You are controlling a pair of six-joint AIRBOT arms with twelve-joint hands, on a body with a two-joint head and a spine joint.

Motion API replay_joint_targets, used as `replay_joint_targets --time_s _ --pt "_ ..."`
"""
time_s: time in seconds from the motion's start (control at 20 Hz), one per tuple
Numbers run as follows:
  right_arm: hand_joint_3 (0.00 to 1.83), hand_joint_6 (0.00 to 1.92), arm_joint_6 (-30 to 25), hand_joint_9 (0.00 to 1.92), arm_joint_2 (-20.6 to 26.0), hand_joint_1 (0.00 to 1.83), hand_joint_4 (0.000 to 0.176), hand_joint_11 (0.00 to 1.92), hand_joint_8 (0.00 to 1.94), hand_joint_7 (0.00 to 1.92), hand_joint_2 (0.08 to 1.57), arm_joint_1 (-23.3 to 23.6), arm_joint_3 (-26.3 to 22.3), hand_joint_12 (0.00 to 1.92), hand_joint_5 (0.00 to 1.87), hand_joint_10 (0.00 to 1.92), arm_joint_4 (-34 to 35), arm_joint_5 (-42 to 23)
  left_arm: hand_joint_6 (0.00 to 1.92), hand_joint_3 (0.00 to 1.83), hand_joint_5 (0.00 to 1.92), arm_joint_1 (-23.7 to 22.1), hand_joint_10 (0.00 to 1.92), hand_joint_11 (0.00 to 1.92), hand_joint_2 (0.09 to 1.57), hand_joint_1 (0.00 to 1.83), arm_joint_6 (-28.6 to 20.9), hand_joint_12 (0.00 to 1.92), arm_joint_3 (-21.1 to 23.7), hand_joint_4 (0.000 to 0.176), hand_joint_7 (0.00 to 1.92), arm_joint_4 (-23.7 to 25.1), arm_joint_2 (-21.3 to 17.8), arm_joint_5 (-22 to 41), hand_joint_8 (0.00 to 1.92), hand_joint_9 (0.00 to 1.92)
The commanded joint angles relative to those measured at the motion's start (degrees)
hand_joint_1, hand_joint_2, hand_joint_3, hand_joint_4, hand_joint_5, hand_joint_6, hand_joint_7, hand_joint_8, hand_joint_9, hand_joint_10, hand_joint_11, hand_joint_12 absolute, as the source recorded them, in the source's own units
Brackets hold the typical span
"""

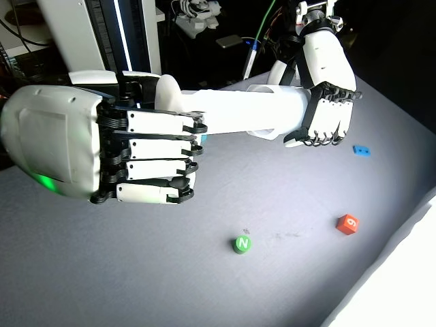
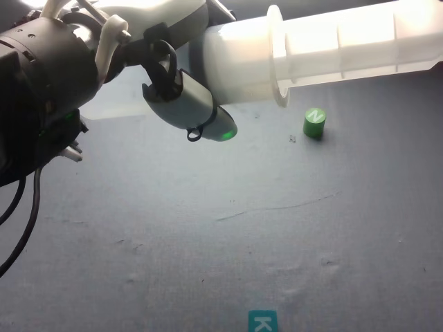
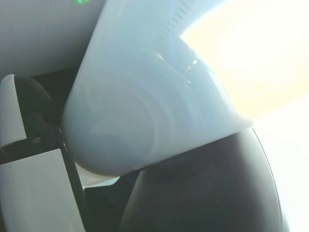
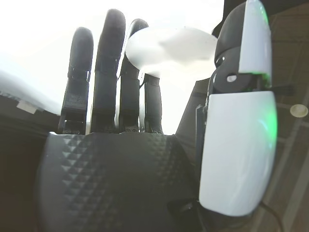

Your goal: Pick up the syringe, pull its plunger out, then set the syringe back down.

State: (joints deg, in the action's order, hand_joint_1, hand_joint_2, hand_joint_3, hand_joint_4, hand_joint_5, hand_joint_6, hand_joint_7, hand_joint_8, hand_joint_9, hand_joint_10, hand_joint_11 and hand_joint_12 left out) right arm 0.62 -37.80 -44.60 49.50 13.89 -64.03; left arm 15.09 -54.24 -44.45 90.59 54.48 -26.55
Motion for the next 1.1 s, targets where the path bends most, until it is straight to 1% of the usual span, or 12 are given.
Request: replay_joint_targets --time_s 0.0,0.25,0.3,0.4,0.45,0.5,0.6,0.7,0.75,0.8,0.9,1.05 --pt "0.0 0.84 0.3 0.66 2.0 1.24 0.0 0.29 1.31 0.92 1.14 0.3 0.9 1.44 0.96 1.15 11.4 -10.3 0.79 0.0 1.01 -0.6 1.19 0.5 1.16 1.25 1.3 1.34 0.1 0.0 0.82 2.2 -0.4 -1.0 1.4 0.73" --pt "0.0 0.85 0.2 0.68 2.5 1.24 0.0 0.29 1.29 0.92 1.14 0.1 0.9 1.46 0.96 1.14 12.4 -10.3 0.79 0.0 1.01 -0.7 1.09 0.5 1.16 1.23 1.3 1.34 0.1 0.0 0.82 2.2 -0.4 -1.0 1.42 0.75" --pt "0.0 0.85 0.2 0.67 2.5 1.24 0.0 0.28 1.3 0.93 1.14 0.1 0.9 1.46 0.96 1.14 12.4 -10.3 0.84 0.0 0.96 -0.7 1.37 0.5 1.17 1.33 1.3 1.34 0.1 0.0 0.82 2.2 -0.4 -1.0 1.36 0.74" --pt "0.0 0.91 0.2 0.65 2.5 1.23 0.0 0.28 1.32 0.91 1.15 0.1 0.9 1.48 0.92 1.14 12.5 -10.3 0.76 0.0 1.03 -0.8 1.05 0.53 1.14 1.24 1.3 1.3 0.1 0.0 0.86 2.2 -0.4 -1.0 1.35 0.8" --pt "0.0 0.91 0.2 0.64 2.5 1.23 0.0 0.28 1.32 0.9 1.15 0.1 0.9 1.48 0.93 1.14 12.5 -10.2 0.89 0.0 0.93 -0.8 1.39 0.48 1.18 1.33 1.3 1.34 0.1 0.0 0.8 2.2 -0.4 -1.0 1.39 0.72" --pt "0.0 0.91 0.3 0.64 2.4 1.23 0.0 0.28 1.32 0.9 1.15 0.1 0.9 1.48 0.93 1.14 12.5 -10.0 0.89 0.0 0.93 -0.8 1.39 0.48 1.18 1.33 1.3 1.34 0.1 0.0 0.8 2.2 -0.4 -1.0 1.39 0.72" --pt "0.0 0.87 0.6 0.66 2.2 1.23 0.0 0.32 1.29 0.92 1.14 -0.1 0.9 1.46 0.95 1.12 12.1 -9.8 0.83 0.0 0.99 -0.8 1.11 0.49 1.16 1.23 1.3 1.36 0.1 0.0 0.81 2.2 -0.4 -1.0 1.43 0.74" --pt "0.0 0.89 0.8 0.66 1.7 1.24 0.0 0.3 1.3 0.92 1.15 -0.7 0.9 1.47 0.93 1.13 11.0 -9.9 0.75 0.0 1.03 -0.8 1.13 0.49 1.16 1.24 1.3 1.38 0.0 0.0 0.81 2.2 -0.4 -1.0 1.44 0.73" --pt "0.0 0.9 1.0 0.66 1.4 1.24 0.0 0.29 1.3 0.92 1.15 -0.9 0.8 1.47 0.92 1.13 10.4 -9.9 0.83 0.0 0.96 -0.8 1.41 0.49 1.18 1.33 1.3 1.38 0.0 0.0 0.78 2.2 -0.4 -1.0 1.42 0.7" --pt "0.0 0.92 1.1 0.65 1.1 1.23 0.0 0.29 1.33 0.9 1.16 -1.1 0.8 1.48 0.92 1.13 9.9 -9.9 0.77 0.0 1.02 -0.8 1.23 0.48 1.16 1.26 1.3 1.38 0.0 0.0 0.8 2.2 -0.4 -1.0 1.42 0.7" --pt "0.0 0.9 1.5 0.67 0.4 1.23 0.0 0.29 1.3 0.92 1.15 -1.2 0.7 1.45 0.93 1.13 9.0 -9.9 0.87 0.0 0.94 -0.8 1.47 0.47 1.19 1.34 1.3 1.39 0.0 0.0 0.78 2.2 -0.4 -1.0 1.41 0.68" --pt "0.0 0.93 1.7 0.64 0.2 1.23 0.0 0.27 1.35 0.89 1.16 -1.2 0.7 1.47 0.91 1.15 8.9 -9.9 0.81 0.0 1.0 -0.8 1.13 0.49 1.15 1.23 1.5 1.34 0.0 0.0 0.84 2.2 -0.4 -1.0 1.39 0.75"
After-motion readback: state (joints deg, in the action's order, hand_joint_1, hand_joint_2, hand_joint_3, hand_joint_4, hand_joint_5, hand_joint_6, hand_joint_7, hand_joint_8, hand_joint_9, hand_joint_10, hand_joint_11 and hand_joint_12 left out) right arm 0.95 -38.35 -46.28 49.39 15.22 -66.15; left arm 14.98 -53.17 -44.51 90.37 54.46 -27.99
